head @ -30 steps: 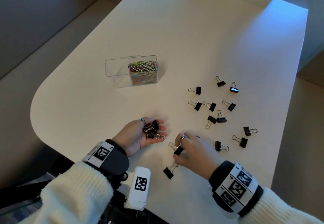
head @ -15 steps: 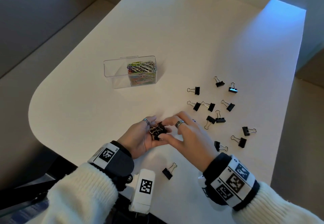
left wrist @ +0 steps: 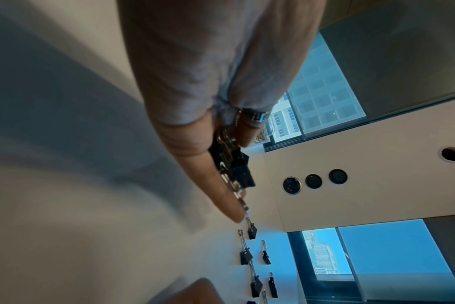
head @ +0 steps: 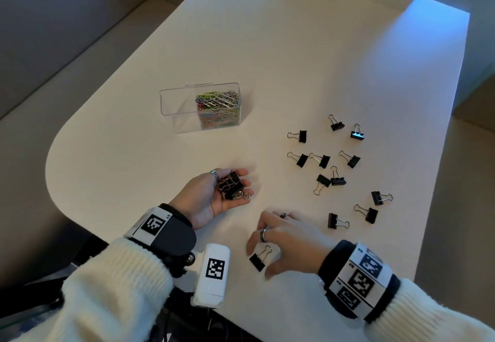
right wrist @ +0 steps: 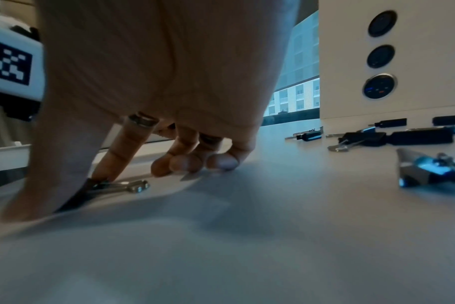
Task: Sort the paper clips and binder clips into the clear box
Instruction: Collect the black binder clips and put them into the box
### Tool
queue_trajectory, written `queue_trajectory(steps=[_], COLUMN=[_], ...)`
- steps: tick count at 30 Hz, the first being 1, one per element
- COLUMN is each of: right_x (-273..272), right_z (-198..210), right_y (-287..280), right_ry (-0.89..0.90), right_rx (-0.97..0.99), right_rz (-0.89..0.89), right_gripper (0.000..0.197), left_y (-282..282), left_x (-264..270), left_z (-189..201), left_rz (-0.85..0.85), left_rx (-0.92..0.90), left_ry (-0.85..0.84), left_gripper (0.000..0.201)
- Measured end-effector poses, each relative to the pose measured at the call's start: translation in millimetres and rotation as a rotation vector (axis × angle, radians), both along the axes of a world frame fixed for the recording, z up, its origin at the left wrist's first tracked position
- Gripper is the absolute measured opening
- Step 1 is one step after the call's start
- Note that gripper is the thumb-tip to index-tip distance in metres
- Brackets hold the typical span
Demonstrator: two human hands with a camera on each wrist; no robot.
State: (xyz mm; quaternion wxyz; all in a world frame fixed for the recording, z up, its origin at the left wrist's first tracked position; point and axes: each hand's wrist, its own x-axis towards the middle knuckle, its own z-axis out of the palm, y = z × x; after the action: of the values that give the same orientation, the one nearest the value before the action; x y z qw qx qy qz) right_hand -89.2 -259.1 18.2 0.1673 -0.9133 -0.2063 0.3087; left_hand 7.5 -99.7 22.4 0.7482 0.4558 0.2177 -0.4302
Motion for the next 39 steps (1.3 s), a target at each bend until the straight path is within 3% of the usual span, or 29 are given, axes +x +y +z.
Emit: queue_trajectory(steps=[5,11,14,16,18,20,22,27,30,35,39], right_x=[0,5,9,9,7,3,-5,-22,-22,-20,-16], right_z=[-3,8,10,13,17,20,19,14,11,6,8], right_y=[2,-9,1,-2,-18,-43,-65,-85,-86,-86,-83], right_ry=[-0.068,-0.404,-0.501,-0.491,-0.468,-0.445,-0.338,-0.077,-0.034,-0.025,-0.072], right_rx=[-0.031,0.262,0.219,0.26,0.313,0.238,0.108,-0.078,-0.112,-0.111,-0.142], right_rz=[-0.034,-0.526,-0.514,-0.581,-0.707,-0.749,-0.731,-0.657,-0.634,-0.633,-0.601], right_gripper=[0.038,0.023,0.04,0.046,0.038,0.027,0.024,0.043,0.042,0.021,0.021], left_y=[0,-10,-25,-33,-38,-40,-40,-40,-39,-37,-32], left_x=[-1,-13,-25,-28,-26,-23,-20,-17,-16,-12,-6], left_z=[0,-1,0,-1,-1,0,1,3,4,6,7], left_rz=[-0.002,-0.012,-0.043,-0.061,-0.067,-0.068,-0.061,-0.05,-0.032,-0.004,0.021], left_rx=[0.009,0.037,-0.021,-0.034,-0.017,-0.009,-0.005,0.006,-0.004,-0.033,-0.055], left_ry=[-0.004,0.008,0.016,0.024,0.035,0.038,0.035,0.019,0.014,0.019,0.015], left_gripper=[0.036,0.031,0.028,0.027,0.029,0.032,0.032,0.031,0.031,0.03,0.032])
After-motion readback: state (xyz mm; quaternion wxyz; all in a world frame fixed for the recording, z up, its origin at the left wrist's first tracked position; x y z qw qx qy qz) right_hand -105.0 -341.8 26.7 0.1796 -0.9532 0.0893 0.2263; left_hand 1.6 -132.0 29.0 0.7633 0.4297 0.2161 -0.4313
